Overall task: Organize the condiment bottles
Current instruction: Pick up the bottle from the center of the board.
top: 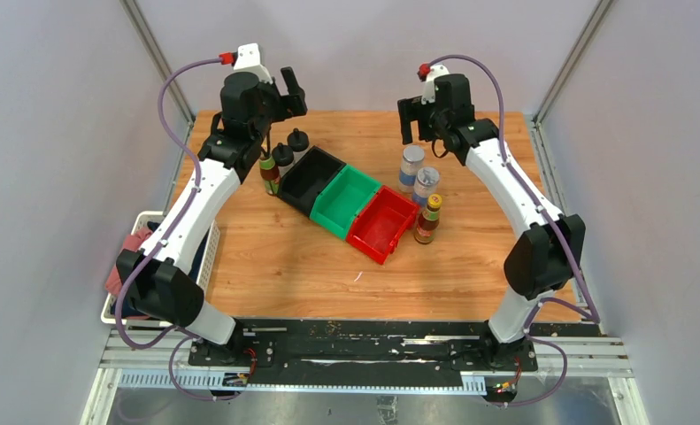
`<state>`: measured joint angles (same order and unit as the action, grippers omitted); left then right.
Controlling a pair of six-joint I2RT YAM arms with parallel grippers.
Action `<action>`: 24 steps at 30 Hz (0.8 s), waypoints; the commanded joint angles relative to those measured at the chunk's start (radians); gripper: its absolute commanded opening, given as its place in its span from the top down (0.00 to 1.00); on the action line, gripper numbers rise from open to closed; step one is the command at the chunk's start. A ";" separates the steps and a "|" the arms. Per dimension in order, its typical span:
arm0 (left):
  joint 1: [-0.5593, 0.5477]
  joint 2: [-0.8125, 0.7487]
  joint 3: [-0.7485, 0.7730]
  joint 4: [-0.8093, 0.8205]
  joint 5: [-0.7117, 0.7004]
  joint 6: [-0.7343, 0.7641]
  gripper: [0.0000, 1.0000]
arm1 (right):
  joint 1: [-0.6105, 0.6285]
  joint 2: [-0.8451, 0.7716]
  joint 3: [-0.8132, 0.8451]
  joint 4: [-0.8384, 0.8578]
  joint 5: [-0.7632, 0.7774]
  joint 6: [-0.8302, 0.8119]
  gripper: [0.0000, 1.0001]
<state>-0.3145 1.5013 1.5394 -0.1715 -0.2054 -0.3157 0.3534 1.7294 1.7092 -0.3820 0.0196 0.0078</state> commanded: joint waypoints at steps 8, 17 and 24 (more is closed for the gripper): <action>0.000 -0.063 -0.038 0.039 -0.101 -0.002 0.00 | 0.018 -0.096 -0.062 0.069 -0.106 -0.037 0.00; 0.000 -0.039 -0.069 0.073 -0.167 0.036 0.00 | 0.022 -0.047 -0.016 0.081 -0.242 -0.040 0.00; 0.000 -0.016 -0.086 0.145 -0.186 0.052 0.00 | 0.024 0.026 0.022 0.102 -0.335 -0.045 0.01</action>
<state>-0.3145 1.4693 1.4715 -0.0998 -0.3637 -0.2905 0.3603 1.7061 1.6844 -0.2958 -0.2371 -0.0208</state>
